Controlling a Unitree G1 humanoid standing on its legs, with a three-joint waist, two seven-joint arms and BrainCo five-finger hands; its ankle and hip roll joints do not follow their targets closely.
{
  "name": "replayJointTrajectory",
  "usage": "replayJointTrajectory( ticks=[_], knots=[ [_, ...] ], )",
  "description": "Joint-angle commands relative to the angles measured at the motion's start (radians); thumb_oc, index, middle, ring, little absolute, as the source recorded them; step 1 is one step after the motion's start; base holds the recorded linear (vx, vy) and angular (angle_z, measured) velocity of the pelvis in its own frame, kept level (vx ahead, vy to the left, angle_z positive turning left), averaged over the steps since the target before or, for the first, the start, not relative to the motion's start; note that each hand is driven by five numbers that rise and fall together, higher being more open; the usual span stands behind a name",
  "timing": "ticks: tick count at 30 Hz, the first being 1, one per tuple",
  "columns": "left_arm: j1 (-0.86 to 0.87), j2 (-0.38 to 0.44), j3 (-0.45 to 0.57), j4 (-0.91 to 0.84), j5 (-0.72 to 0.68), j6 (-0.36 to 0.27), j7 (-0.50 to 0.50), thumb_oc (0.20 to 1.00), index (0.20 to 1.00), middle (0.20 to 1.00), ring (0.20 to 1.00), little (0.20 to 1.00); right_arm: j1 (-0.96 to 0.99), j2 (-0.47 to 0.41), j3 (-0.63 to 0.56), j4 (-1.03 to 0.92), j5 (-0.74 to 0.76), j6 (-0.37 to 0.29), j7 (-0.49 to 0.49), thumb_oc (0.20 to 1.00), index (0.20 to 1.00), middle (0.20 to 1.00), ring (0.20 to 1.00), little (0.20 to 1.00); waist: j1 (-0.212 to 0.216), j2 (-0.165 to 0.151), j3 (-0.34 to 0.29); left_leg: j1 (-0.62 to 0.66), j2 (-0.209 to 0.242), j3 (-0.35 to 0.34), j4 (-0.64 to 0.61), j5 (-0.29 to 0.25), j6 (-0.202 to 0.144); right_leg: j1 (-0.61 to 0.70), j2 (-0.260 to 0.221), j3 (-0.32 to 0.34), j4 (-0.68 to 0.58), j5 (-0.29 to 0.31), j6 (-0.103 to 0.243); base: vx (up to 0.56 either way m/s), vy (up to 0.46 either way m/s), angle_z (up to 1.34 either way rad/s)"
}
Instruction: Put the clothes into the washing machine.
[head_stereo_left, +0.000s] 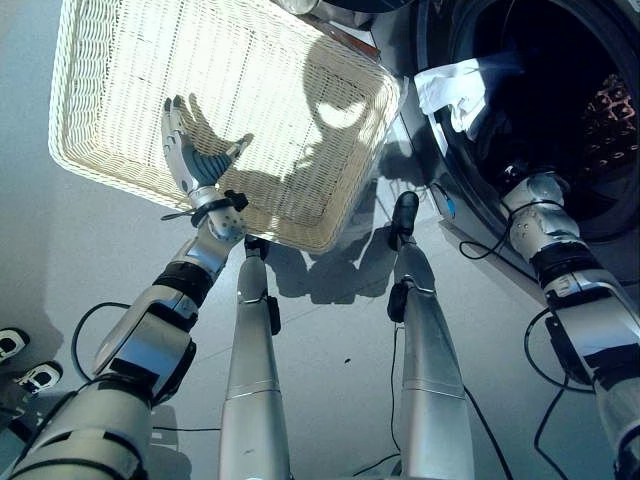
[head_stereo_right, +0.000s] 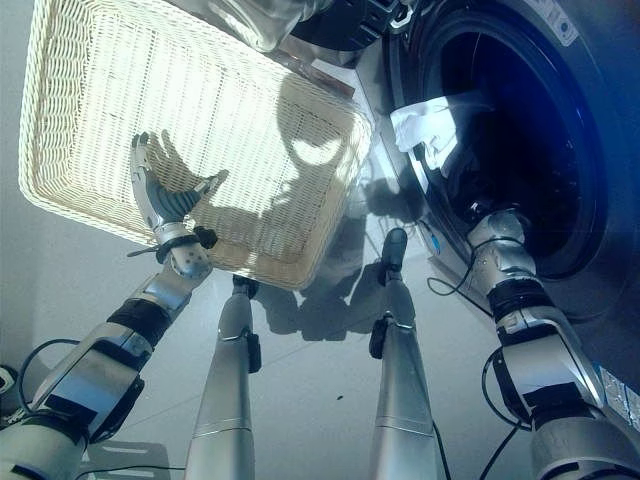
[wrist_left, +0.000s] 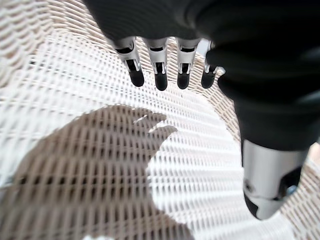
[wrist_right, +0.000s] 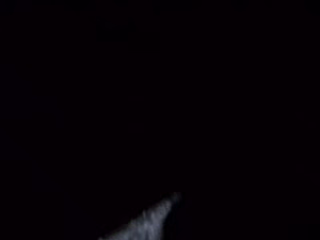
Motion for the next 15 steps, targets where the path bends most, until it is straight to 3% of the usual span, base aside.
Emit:
replayJointTrajectory(
  ticks=[1, 5, 6, 7, 10, 11, 13, 14, 15],
  knots=[
    [0.001, 0.026, 0.024, -0.001, -0.017, -0.036, 0.0, 1.0, 1.0, 1.0, 1.0, 1.0, 0.008, -0.08, 0.014, 0.024, 0.166, 0.002, 0.049, 0.2, 0.2, 0.2, 0.2, 0.2, 0.012, 0.024, -0.012, -0.02, -0.064, 0.018, 0.006, -0.016, 0.088, 0.026, 0.05, -0.064, -0.007, 0.012, 0.052, 0.0, -0.059, 0.01],
    [0.049, 0.056, 0.016, -0.029, -0.008, -0.055, 0.01, 1.0, 1.0, 1.0, 1.0, 1.0, -0.046, -0.155, -0.019, 0.059, 0.27, -0.111, -0.011, 0.2, 0.2, 0.2, 0.2, 0.2, 0.021, 0.013, -0.012, -0.017, -0.06, 0.008, -0.003, -0.025, 0.087, 0.042, 0.054, -0.076, -0.027, 0.013, 0.056, -0.01, -0.071, -0.03],
    [0.066, 0.064, 0.014, -0.045, -0.006, -0.059, 0.018, 1.0, 1.0, 1.0, 1.0, 1.0, -0.061, -0.178, -0.018, 0.04, 0.27, -0.17, -0.061, 0.2, 0.2, 0.2, 0.2, 0.2, 0.022, 0.009, -0.012, -0.017, -0.061, 0.005, -0.009, -0.026, 0.087, 0.047, 0.056, -0.078, -0.035, 0.015, 0.057, -0.01, -0.04, -0.04],
    [0.066, 0.064, 0.014, -0.045, -0.006, -0.059, 0.018, 1.0, 1.0, 1.0, 1.0, 1.0, -0.061, -0.178, -0.018, 0.04, 0.27, -0.17, -0.061, 0.2, 0.2, 0.2, 0.2, 0.2, 0.022, 0.009, -0.012, -0.017, -0.061, 0.005, -0.009, -0.026, 0.087, 0.047, 0.056, -0.078, -0.035, 0.015, 0.057, -0.01, -0.034, -0.05],
    [0.099, 0.085, 0.011, -0.078, -0.013, -0.062, 0.027, 1.0, 1.0, 1.0, 1.0, 1.0, -0.102, -0.229, -0.011, -0.004, 0.2, -0.257, -0.199, 0.2, 0.2, 0.2, 0.2, 0.2, 0.022, 0.002, -0.012, -0.013, -0.059, 0.002, -0.011, -0.032, 0.088, 0.054, 0.062, -0.079, -0.039, 0.013, 0.058, -0.01, -0.009, -0.02],
    [0.103, 0.096, 0.01, -0.083, -0.022, -0.064, 0.023, 1.0, 1.0, 1.0, 1.0, 1.0, -0.126, -0.256, 0.002, -0.012, 0.161, -0.273, -0.262, 0.448, 0.448, 0.448, 0.448, 0.448, 0.022, -0.001, -0.012, -0.009, -0.058, 0.001, -0.012, -0.034, 0.09, 0.057, 0.063, -0.079, -0.039, 0.012, 0.057, 0.0, 0.0, 0.0],
    [0.103, 0.099, 0.009, -0.084, -0.026, -0.063, 0.02, 1.0, 1.0, 1.0, 1.0, 1.0, -0.144, -0.272, 0.014, -0.013, 0.143, -0.274, -0.294, 0.448, 0.448, 0.448, 0.448, 0.448, 0.022, -0.003, -0.012, -0.008, -0.059, 0.0, -0.012, -0.034, 0.091, 0.059, 0.063, -0.079, -0.038, 0.011, 0.057, 0.0, 0.0, 0.0],
    [0.105, 0.107, 0.011, -0.083, -0.035, -0.07, 0.009, 1.0, 1.0, 1.0, 1.0, 1.0, -0.174, -0.301, 0.035, -0.003, 0.08, -0.263, -0.364, 0.58, 0.58, 0.58, 0.58, 0.58, 0.021, -0.003, -0.012, -0.007, -0.059, -0.001, -0.01, -0.034, 0.094, 0.06, 0.063, -0.079, -0.035, 0.009, 0.056, 0.0, 0.0, 0.0],
    [0.102, 0.11, 0.011, -0.082, -0.041, -0.07, 0.004, 1.0, 1.0, 1.0, 1.0, 1.0, -0.179, -0.305, 0.04, -0.005, 0.044, -0.244, -0.392, 0.909, 0.909, 0.909, 0.909, 0.909, 0.021, -0.003, -0.012, -0.007, -0.059, -0.001, -0.01, -0.034, 0.095, 0.06, 0.063, -0.079, -0.034, 0.008, 0.055, 0.0, 0.0, 0.0]
  ],
)
